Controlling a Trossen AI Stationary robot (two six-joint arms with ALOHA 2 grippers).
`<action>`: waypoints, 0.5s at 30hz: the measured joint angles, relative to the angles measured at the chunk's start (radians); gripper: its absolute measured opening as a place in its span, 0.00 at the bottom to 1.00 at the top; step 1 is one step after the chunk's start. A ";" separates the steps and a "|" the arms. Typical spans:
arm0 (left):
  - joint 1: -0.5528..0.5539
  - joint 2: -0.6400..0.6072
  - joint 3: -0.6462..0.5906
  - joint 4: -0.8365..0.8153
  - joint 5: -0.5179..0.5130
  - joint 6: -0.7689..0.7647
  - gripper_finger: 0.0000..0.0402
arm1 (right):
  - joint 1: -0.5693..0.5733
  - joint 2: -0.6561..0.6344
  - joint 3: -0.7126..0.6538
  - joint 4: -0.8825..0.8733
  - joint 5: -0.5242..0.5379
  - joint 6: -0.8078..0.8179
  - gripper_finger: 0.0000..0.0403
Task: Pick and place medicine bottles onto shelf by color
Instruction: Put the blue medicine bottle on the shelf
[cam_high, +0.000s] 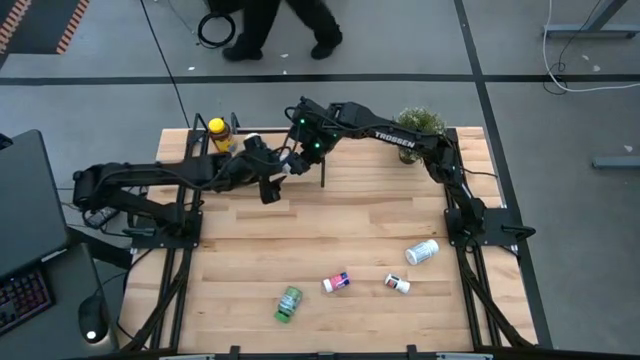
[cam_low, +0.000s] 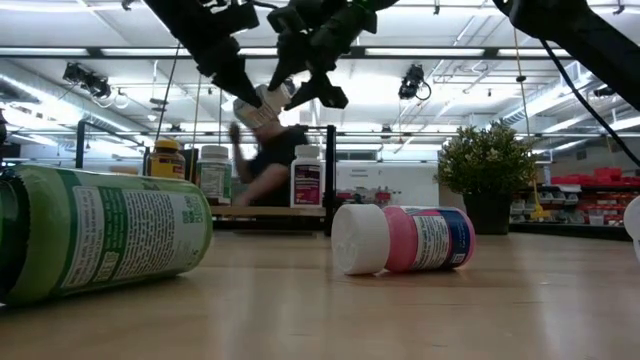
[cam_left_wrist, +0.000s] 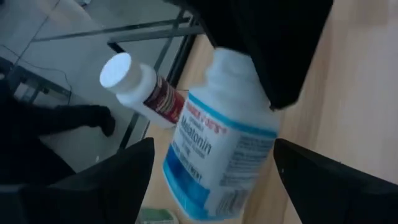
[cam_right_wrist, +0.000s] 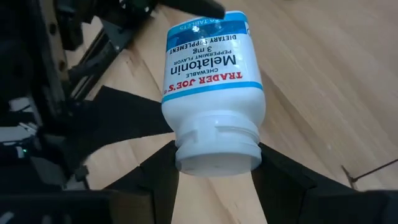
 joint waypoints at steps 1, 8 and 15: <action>-0.002 0.005 0.000 -0.007 -0.005 0.000 0.84 | -0.002 0.000 0.000 0.000 -0.004 0.008 0.46; -0.001 0.046 0.000 -0.004 -0.020 -0.006 0.84 | -0.008 0.000 0.000 0.019 -0.021 0.061 0.46; -0.002 0.045 0.000 0.010 -0.064 -0.095 0.80 | -0.008 0.000 0.000 0.037 -0.023 0.073 0.46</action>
